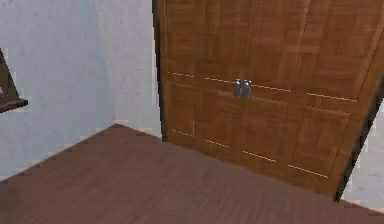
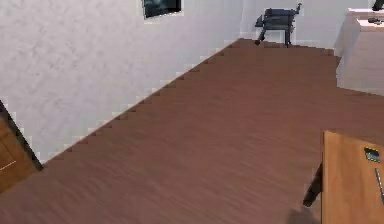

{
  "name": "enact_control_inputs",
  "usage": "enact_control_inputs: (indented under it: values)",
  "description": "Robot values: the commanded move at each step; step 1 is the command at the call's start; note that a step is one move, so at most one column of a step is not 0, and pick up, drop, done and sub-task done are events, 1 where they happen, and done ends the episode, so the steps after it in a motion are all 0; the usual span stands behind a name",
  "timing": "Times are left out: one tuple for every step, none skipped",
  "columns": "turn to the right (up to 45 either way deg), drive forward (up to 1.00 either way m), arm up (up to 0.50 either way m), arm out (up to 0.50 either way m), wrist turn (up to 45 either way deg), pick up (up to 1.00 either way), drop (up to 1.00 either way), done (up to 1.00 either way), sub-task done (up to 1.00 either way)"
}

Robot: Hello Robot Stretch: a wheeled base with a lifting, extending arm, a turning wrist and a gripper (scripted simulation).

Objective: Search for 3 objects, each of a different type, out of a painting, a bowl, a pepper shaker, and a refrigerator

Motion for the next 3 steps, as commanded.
enact_control_inputs:
  values:
    - [-15.0,0.0,0.0,0.0,0.0,0.0,0.0,0.0,0.0]
    - [0.0,0.15,0.0,0.0,0.0,0.0,0.0,0.0,0.0]
    - [45.0,0.0,0.0,0.0,0.0,0.0,0.0,0.0,0.0]
